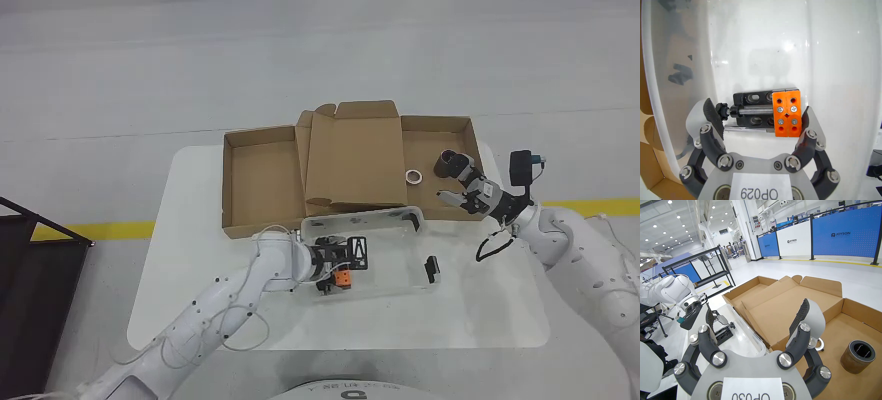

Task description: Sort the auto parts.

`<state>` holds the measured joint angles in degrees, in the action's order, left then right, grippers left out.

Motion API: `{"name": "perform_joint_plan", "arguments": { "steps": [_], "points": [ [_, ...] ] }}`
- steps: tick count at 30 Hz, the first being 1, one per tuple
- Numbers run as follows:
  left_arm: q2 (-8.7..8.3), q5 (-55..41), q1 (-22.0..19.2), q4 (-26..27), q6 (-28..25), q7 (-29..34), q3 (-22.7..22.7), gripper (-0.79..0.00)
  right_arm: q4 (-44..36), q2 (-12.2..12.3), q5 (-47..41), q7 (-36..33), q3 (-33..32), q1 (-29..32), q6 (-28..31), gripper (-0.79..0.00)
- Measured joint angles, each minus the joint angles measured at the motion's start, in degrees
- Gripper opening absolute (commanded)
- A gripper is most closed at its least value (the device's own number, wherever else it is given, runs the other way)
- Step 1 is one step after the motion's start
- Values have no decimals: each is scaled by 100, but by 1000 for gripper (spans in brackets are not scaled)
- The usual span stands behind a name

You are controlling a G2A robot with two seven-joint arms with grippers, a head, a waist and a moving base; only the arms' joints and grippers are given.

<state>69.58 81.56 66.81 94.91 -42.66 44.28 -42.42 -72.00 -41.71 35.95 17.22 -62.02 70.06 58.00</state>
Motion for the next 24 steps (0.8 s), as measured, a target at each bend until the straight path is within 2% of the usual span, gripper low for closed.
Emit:
{"name": "perform_joint_plan", "arguments": {
  "steps": [2,5,8,13,16,18,21,22,24],
  "points": [
    [10,-4,-24,0,57,-63,17,-9,0,0,0,0,0,0,0,0],
    [18,24,-52,9,61,-102,60,-83,0,0,0,0,0,0,0,0],
    [24,48,-66,-1,37,-109,113,-120,0,0,0,0,0,0,0,0],
    [36,43,-100,-85,-37,-52,209,-142,0,0,0,0,0,0,0,0],
    [44,34,-123,-123,-70,-38,257,-225,0,0,0,0,0,0,0,0],
    [47,26,-135,-136,-79,-39,277,-400,0,0,0,0,0,0,0,0],
    [48,25,-144,-134,-100,-50,299,-619,0,0,0,0,0,0,0,0],
    [46,28,-146,-123,-108,-58,303,-785,0,0,0,0,0,0,0,0],
    [39,71,-154,-65,-158,-73,313,-785,0,0,0,0,0,0,0,0]
  ]
}}
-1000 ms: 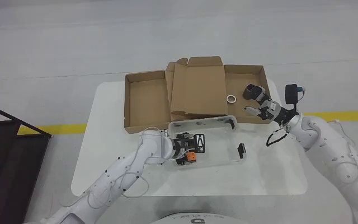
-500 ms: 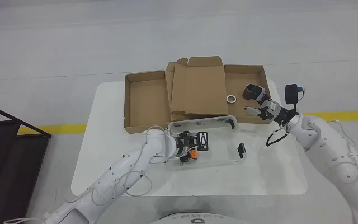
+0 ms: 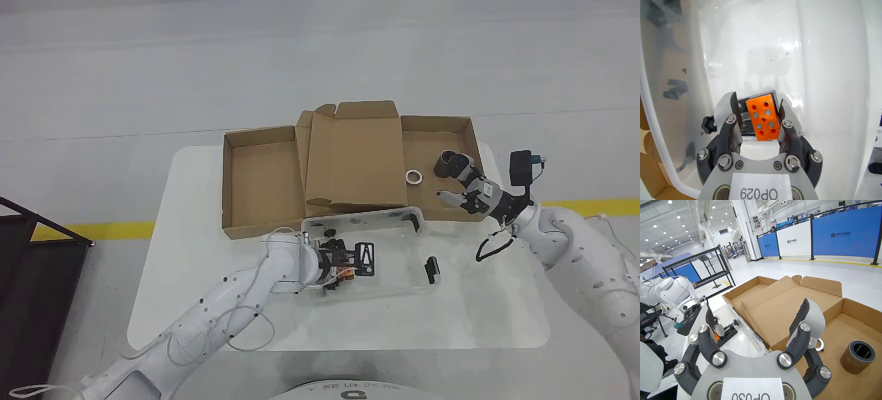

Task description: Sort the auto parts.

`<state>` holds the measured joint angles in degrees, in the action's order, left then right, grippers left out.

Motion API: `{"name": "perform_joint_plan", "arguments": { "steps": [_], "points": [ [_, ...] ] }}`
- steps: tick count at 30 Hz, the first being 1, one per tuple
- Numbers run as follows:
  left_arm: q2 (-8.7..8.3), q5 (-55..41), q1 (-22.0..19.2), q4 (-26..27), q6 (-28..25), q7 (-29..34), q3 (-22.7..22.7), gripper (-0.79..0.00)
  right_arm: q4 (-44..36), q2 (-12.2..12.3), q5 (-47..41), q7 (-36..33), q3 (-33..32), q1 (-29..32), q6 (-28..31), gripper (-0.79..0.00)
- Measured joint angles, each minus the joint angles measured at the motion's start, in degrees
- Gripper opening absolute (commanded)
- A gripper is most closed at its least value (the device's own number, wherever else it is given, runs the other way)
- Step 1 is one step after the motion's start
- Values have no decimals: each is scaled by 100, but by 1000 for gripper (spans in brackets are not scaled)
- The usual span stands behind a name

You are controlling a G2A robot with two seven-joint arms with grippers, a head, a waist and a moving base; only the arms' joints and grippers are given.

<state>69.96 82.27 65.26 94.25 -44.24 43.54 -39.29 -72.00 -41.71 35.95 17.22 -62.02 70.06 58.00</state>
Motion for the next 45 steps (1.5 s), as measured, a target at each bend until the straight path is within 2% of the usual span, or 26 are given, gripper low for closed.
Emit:
{"name": "perform_joint_plan", "arguments": {
  "steps": [5,16,22,25,27,32,36,38,45],
  "points": [
    [-43,120,44,262,-11,-15,-65,-785,0,0,0,0,0,0,0,0],
    [-228,395,490,1401,-26,88,-385,-785,0,0,0,0,0,0,0,0],
    [-312,868,682,1884,96,-138,-513,-785,0,0,0,0,0,0,0,0],
    [-381,1153,801,2137,298,-236,-783,-785,0,0,0,0,0,0,0,0],
    [-443,1185,911,2233,427,-358,-1123,-785,0,0,0,0,0,0,0,0],
    [-594,1472,1133,2094,593,-525,-1985,-785,0,0,0,0,0,0,0,0],
    [-661,1615,1200,1578,786,-931,-2479,-785,0,0,0,0,0,0,0,0],
    [-667,1789,1194,1346,956,-1038,-2521,-785,0,0,0,0,0,0,0,0],
    [-590,2288,932,585,1331,-1497,-2110,-785,0,0,0,0,0,0,0,0]
  ]
}}
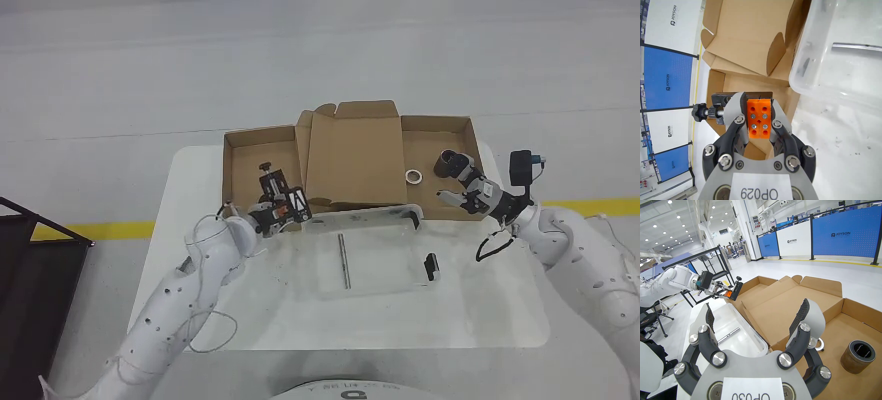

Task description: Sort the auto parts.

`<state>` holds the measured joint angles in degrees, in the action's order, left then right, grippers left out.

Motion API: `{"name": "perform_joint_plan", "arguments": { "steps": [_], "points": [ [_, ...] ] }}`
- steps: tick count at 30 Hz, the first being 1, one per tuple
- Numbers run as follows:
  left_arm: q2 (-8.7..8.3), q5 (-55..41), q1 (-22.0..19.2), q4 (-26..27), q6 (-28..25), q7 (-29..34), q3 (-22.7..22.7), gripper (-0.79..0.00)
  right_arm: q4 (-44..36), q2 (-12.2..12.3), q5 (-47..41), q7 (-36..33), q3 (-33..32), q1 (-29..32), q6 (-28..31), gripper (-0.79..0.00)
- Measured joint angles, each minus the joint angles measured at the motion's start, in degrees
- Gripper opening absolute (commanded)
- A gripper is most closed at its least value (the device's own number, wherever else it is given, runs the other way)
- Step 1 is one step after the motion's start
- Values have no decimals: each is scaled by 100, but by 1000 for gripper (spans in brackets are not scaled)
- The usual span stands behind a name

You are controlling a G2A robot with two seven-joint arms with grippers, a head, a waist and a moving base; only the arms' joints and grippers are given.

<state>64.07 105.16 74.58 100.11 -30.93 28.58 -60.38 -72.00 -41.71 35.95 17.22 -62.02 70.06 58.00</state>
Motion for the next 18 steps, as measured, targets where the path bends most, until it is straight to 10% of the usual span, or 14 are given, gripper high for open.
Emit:
{"name": "perform_joint_plan", "arguments": {
  "steps": [6,9,18],
  "points": [
    [92,-74,-294,-397,16,-25,272,-785,0,0,0,0,0,0,0,0],
    [123,-117,-377,-501,95,37,311,0,0,0,0,0,0,0,0,0],
    [132,-64,-343,-314,174,352,195,0,0,0,0,0,0,0,0,0]
  ]
}}
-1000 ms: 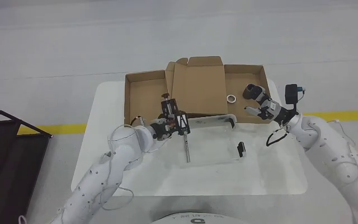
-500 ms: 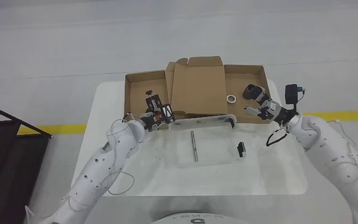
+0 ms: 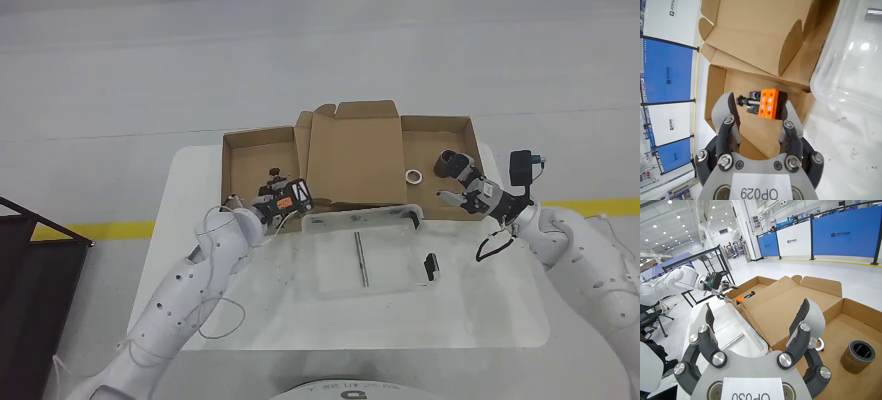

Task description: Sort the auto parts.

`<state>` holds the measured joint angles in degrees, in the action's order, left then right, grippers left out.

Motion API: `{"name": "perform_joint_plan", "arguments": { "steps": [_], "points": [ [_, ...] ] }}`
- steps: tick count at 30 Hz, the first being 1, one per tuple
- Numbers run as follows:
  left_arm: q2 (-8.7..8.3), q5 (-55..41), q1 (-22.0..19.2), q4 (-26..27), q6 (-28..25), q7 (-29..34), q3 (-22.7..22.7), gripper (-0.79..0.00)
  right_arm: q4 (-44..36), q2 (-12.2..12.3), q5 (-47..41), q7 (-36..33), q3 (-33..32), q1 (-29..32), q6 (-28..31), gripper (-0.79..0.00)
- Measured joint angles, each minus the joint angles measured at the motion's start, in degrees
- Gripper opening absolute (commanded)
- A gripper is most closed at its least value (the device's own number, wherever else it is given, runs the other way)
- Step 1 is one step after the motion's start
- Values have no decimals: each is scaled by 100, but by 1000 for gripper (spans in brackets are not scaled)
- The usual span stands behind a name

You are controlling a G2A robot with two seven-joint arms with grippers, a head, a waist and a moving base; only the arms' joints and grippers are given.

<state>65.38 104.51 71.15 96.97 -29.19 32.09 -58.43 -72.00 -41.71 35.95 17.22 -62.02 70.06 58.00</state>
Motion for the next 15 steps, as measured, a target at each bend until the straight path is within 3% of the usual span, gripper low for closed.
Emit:
{"name": "perform_joint_plan", "arguments": {
  "steps": [9,15],
  "points": [
    [-66,-227,530,1125,123,-267,-368,0,0,0,0,0,0,0,0,0],
    [-67,-261,557,1154,128,-291,-382,0,0,0,0,0,0,0,0,0]
  ]
}}
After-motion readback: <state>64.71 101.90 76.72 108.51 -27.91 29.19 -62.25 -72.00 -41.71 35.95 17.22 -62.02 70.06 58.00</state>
